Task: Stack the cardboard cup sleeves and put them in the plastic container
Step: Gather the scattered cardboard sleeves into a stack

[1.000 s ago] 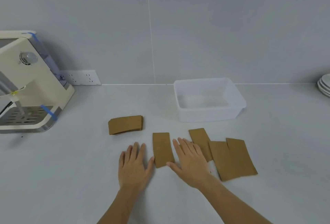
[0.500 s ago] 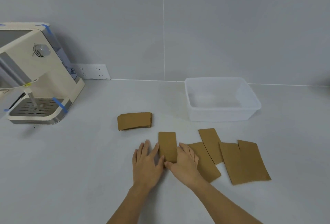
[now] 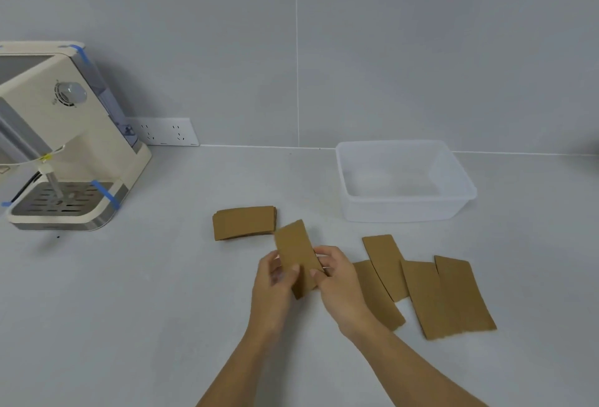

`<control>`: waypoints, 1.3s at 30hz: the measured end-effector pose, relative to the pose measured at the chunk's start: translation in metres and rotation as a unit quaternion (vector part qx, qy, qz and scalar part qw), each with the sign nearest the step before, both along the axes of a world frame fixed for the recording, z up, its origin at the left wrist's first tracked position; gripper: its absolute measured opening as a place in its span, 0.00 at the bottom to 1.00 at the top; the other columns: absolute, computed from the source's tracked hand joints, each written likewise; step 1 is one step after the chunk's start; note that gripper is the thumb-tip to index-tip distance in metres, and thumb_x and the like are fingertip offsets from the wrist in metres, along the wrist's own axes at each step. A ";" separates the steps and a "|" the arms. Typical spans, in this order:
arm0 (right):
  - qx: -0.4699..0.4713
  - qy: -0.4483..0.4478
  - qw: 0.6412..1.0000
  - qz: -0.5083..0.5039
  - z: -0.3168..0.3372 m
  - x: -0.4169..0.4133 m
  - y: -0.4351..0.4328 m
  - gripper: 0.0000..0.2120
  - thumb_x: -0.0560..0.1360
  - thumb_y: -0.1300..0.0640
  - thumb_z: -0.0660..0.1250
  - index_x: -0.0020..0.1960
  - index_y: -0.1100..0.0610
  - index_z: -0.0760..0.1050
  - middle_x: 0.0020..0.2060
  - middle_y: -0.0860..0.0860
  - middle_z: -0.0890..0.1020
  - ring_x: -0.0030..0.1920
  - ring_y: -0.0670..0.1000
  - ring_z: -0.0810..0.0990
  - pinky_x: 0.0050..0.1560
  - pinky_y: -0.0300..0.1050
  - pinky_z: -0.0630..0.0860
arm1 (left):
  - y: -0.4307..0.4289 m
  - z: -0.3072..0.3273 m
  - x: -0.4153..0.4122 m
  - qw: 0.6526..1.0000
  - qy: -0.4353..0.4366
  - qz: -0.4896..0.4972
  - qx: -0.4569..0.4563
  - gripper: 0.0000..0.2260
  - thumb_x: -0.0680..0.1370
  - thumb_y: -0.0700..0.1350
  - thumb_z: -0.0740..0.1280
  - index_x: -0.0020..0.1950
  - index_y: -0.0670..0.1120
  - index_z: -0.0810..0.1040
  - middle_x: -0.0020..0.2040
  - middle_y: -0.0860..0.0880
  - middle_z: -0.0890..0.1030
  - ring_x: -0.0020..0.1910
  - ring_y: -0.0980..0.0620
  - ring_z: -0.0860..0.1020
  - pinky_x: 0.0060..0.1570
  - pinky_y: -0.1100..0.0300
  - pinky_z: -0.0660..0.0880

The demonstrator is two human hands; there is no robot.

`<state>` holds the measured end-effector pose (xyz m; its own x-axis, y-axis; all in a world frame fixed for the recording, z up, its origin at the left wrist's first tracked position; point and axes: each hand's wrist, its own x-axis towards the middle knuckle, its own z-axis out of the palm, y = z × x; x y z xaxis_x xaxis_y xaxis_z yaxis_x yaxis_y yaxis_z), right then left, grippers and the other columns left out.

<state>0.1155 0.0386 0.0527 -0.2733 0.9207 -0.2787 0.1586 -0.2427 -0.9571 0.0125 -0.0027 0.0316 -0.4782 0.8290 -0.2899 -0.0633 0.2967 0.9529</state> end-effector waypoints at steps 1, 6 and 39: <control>-0.007 0.029 1.000 -0.001 0.003 0.002 0.001 0.17 0.75 0.70 0.60 0.47 0.47 0.72 0.46 0.51 0.81 0.47 0.50 0.80 0.43 0.37 0.77 | 0.002 0.001 -0.004 0.997 -0.075 0.026 0.004 0.18 0.75 0.46 0.67 0.64 0.48 0.71 0.59 0.48 0.79 0.57 0.51 0.77 0.58 0.55 0.73; -0.042 0.084 0.994 0.052 0.010 0.006 -0.002 0.12 0.73 0.72 0.62 0.48 0.56 0.75 0.42 0.53 0.81 0.40 0.46 0.81 0.34 0.34 0.77 | 0.008 0.007 -0.016 0.901 -0.434 0.013 0.015 0.16 0.75 0.47 0.64 0.59 0.40 0.77 0.57 0.39 0.81 0.55 0.40 0.79 0.52 0.44 0.77; 0.395 -0.572 0.718 -0.021 -0.032 0.060 -0.004 0.16 0.46 0.59 0.77 0.23 0.56 0.69 0.15 0.47 0.61 0.19 0.47 0.53 0.20 0.35 0.50 | 0.029 -0.009 0.019 0.857 -0.514 0.038 -0.003 0.16 0.74 0.50 0.66 0.57 0.42 0.78 0.49 0.41 0.82 0.47 0.43 0.81 0.50 0.46 0.77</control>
<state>0.1752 0.0347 0.0209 -0.2496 0.9154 0.3158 0.9595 0.2778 -0.0471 0.0313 0.0263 0.0224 -0.0207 0.8042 -0.5940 -0.8877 0.2585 0.3810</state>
